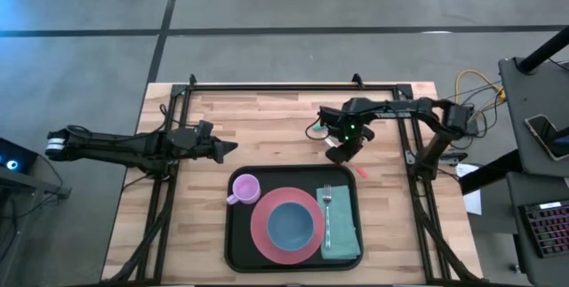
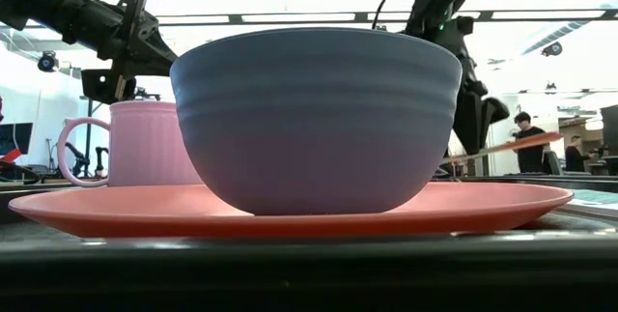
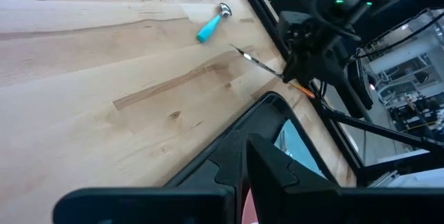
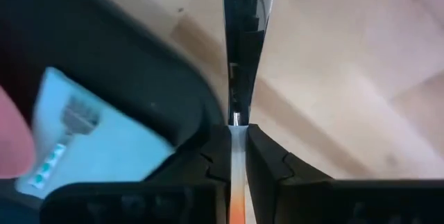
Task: Set up tray
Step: Put the orange knife on the blue napkin to the right of the white patterned fork
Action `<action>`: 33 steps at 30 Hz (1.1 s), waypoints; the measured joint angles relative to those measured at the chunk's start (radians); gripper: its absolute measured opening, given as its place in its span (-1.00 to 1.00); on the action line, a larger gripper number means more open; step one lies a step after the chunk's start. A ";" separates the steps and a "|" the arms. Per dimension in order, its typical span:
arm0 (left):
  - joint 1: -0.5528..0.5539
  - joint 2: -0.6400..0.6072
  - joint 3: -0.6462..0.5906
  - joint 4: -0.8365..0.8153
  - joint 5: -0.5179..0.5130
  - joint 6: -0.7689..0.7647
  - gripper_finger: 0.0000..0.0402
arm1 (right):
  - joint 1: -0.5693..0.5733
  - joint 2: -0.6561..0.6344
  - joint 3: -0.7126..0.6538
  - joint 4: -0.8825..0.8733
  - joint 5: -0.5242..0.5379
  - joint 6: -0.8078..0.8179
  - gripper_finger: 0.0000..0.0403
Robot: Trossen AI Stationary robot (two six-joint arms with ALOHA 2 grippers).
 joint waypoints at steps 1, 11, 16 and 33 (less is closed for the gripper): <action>0.000 0.000 0.000 0.000 0.000 0.004 -0.98 | 0.017 -0.015 -0.002 0.003 0.005 0.041 -0.93; 0.000 0.000 0.000 0.000 0.000 0.031 -0.98 | 0.258 -0.162 -0.048 0.049 0.119 0.561 -0.94; 0.000 0.000 -0.002 0.000 0.001 0.046 -0.98 | 0.410 -0.166 -0.053 0.164 0.147 0.816 -0.94; 0.000 0.000 -0.007 -0.001 0.048 0.049 -0.98 | 0.727 0.017 -0.054 0.425 0.172 1.346 -0.94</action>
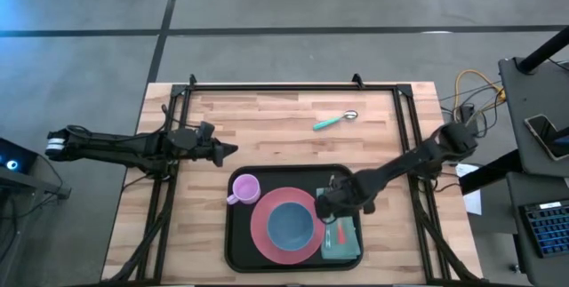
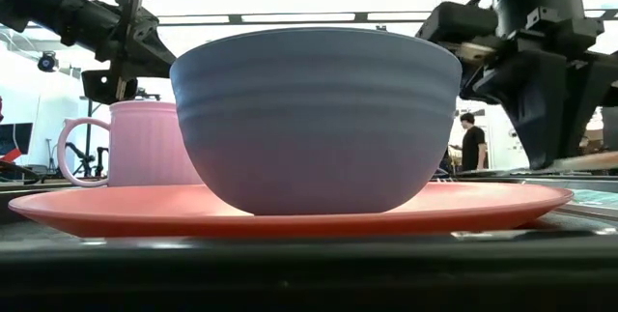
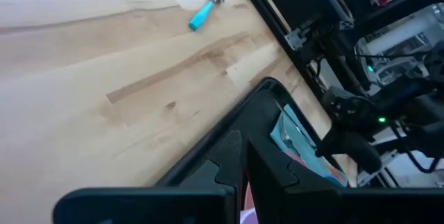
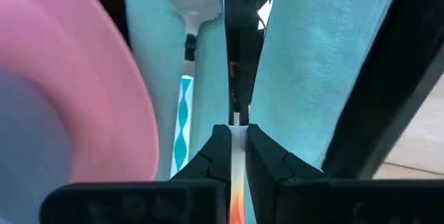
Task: Set up tray
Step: Put the orange knife on the blue napkin to the right of the white patterned fork, then put the blue spoon on the blue napkin to the right of the orange knife
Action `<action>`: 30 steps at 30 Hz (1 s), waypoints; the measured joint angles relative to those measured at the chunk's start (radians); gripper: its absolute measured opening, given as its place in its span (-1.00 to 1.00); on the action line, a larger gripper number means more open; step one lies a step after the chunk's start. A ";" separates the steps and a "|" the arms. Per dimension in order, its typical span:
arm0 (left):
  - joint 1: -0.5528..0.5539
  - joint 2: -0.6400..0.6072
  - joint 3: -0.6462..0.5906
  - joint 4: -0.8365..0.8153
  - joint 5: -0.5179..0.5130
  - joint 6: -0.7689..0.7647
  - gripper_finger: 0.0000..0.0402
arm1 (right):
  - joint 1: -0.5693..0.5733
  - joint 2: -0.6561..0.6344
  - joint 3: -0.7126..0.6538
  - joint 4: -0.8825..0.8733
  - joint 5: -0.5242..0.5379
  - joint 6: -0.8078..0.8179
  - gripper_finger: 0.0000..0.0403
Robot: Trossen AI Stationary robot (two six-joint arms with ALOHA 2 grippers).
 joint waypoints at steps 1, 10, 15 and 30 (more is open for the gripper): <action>0.000 0.000 0.000 0.000 0.004 0.000 -0.98 | 0.003 0.010 0.000 0.004 0.000 0.017 -0.94; 0.000 0.000 0.000 0.000 0.014 -0.003 -0.98 | 0.007 0.068 -0.001 0.091 -0.005 0.094 -0.94; 0.000 0.000 0.000 -0.001 0.026 -0.003 -0.98 | 0.019 0.072 -0.001 0.097 -0.005 0.098 -0.87; 0.000 0.000 0.000 -0.003 0.032 0.001 -0.98 | 0.038 0.034 0.000 0.116 -0.006 0.040 -0.29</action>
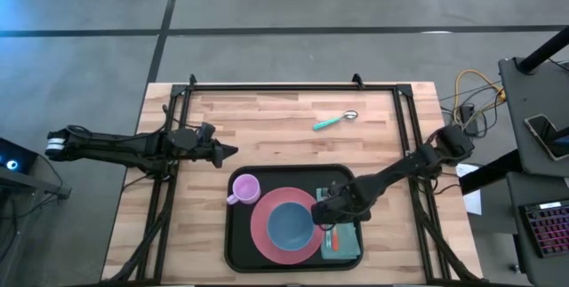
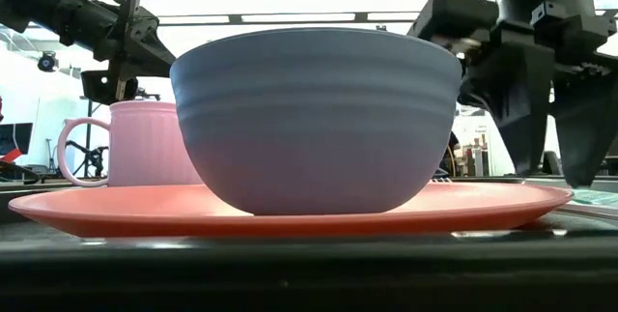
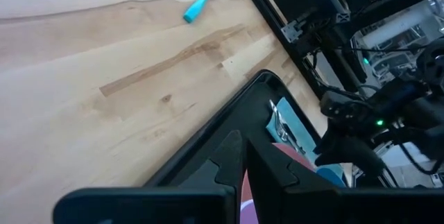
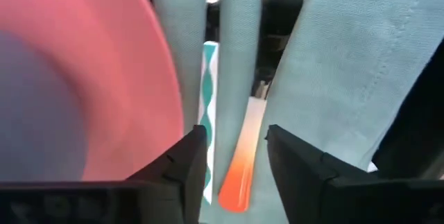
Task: Set up tray
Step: Put the blue spoon on the blue napkin to the right of the orange knife
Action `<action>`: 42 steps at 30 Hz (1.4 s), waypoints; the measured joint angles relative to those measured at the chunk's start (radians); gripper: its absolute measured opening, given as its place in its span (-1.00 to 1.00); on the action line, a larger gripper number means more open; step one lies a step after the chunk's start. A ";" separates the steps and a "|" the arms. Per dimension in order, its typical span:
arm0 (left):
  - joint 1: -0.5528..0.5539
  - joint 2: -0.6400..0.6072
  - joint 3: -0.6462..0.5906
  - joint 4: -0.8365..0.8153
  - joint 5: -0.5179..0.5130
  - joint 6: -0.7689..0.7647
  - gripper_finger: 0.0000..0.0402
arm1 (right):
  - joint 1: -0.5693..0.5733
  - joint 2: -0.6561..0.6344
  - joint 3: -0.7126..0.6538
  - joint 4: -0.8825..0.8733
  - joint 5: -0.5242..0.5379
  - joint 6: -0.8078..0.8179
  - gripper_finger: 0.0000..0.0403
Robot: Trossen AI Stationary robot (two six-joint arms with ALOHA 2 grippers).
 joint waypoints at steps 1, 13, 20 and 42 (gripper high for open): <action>0.000 0.000 0.000 0.000 0.000 0.003 -0.98 | 0.000 -0.006 0.002 0.000 0.000 -0.006 -0.25; 0.000 0.000 0.005 0.007 0.003 0.006 -0.98 | -0.140 -0.156 -0.010 -0.203 0.161 -0.218 -0.06; 0.000 0.000 0.005 0.007 0.003 -0.004 -0.98 | -0.459 -0.163 0.007 -0.219 0.157 -0.905 -0.07; 0.171 0.465 0.421 -0.044 0.066 0.398 -0.60 | -0.567 -0.419 -0.006 -0.460 0.026 -1.040 -0.15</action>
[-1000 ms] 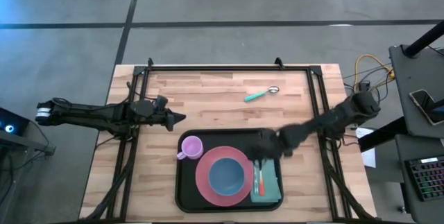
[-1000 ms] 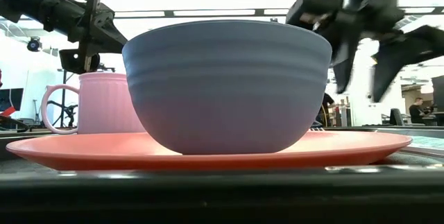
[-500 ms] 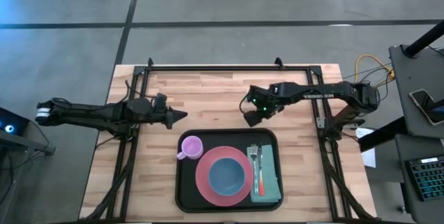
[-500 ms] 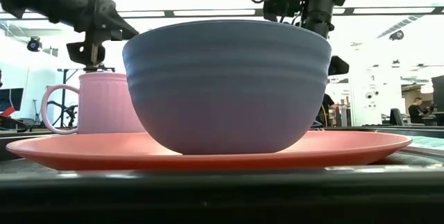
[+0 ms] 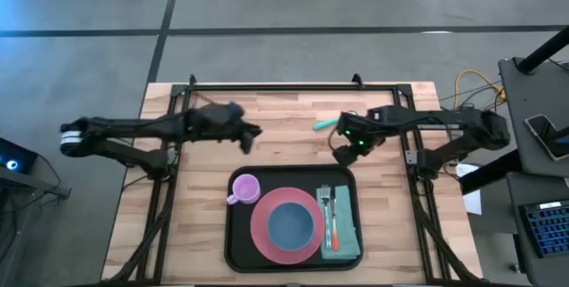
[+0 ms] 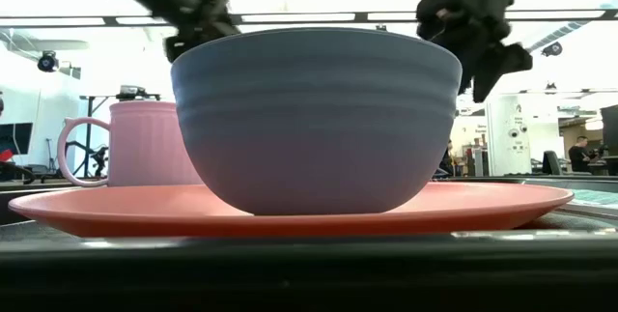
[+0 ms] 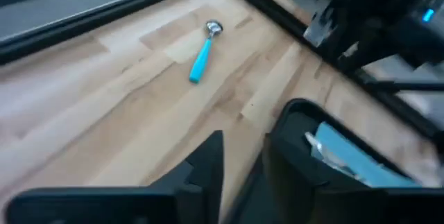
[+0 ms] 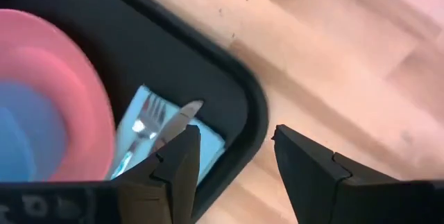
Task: Set up tray
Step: Put the blue spoon on the blue napkin to the right of the orange knife
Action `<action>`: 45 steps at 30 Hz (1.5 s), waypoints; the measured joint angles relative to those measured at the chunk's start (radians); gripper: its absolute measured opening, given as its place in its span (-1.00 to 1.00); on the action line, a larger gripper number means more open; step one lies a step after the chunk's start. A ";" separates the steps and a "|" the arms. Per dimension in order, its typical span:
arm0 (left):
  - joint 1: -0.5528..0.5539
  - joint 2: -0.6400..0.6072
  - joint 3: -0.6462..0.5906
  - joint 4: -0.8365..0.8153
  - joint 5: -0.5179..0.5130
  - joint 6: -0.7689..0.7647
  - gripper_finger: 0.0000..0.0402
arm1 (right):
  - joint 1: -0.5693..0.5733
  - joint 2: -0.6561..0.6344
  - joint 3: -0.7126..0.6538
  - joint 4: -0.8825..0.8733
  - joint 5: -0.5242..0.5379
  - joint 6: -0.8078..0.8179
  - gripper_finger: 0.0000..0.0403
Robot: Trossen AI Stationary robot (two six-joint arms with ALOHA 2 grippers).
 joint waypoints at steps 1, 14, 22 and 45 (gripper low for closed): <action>0.012 0.053 0.046 -0.017 0.012 0.030 -0.54 | 0.016 -0.024 -0.010 0.001 0.003 0.032 -0.15; 0.093 0.739 0.770 -0.378 0.083 0.433 -0.20 | 0.331 -0.210 -0.136 0.004 0.212 0.485 -0.14; 0.104 1.102 1.204 -0.608 0.125 0.598 -0.20 | 0.401 -0.214 -0.136 0.004 0.292 0.570 -0.15; 0.180 1.303 1.316 -0.514 0.243 0.545 -0.20 | 0.407 -0.230 -0.134 0.001 0.372 0.551 -0.23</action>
